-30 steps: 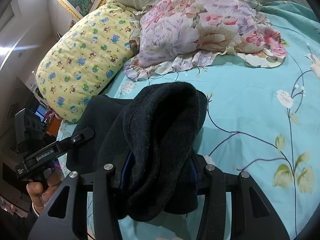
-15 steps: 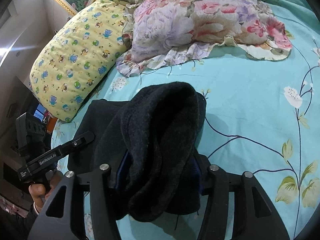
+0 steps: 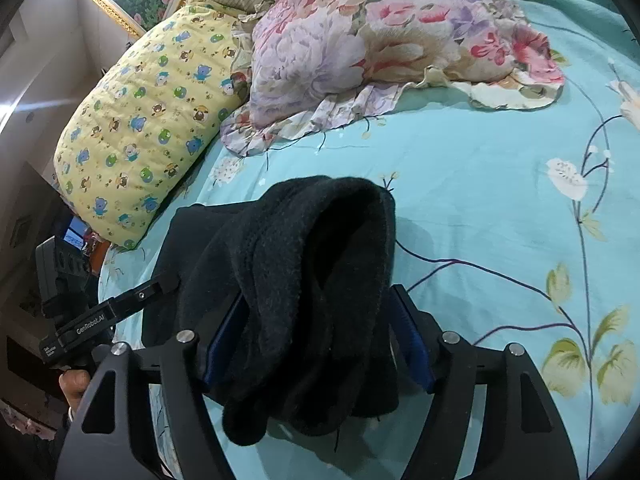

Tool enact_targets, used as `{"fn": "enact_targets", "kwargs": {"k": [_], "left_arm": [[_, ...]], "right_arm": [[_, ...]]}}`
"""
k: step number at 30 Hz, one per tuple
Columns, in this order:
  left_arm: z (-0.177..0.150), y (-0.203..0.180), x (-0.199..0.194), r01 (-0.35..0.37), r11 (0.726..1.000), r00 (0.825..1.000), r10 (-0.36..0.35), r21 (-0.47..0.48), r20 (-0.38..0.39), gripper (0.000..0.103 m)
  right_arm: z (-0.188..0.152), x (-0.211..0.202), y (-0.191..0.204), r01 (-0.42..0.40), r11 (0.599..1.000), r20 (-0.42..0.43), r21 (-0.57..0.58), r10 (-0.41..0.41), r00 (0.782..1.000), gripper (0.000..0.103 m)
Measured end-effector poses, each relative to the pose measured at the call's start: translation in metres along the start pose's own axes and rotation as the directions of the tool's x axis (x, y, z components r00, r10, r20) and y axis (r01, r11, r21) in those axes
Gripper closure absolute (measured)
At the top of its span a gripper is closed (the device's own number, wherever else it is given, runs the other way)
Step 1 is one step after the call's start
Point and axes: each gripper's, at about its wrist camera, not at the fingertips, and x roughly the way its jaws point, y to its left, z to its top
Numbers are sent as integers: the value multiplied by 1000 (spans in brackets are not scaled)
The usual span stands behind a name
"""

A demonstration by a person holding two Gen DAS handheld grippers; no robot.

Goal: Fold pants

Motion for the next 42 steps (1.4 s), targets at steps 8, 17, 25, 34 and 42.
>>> {"fn": "enact_targets", "kwargs": {"k": [8,17,25,34,42], "left_arm": [[-11,-4,-12,-7,1000,1000,7,19,10,28],[-25,-9,-24,-18,999,1000,17,44,21,26],[-40,-15,-39,-16,997,999,13,71,37,24],[-56,-21,-53,-35,994,998,29,99,59,22],[-76,-25,-59,-78,988,995,68,135,79,22]], "right_arm": [[-10,-17,2,35,999,41,3,-35,999,20],[-24,-30,13,68,997,66,-36,-65,996,16],[-37,-44,28,92,993,109,-77,-83,991,15],[-58,-56,52,135,976,152,-169,-110,982,12],[-82,-61,66,186,957,211,-224,-138,968,11]]}}
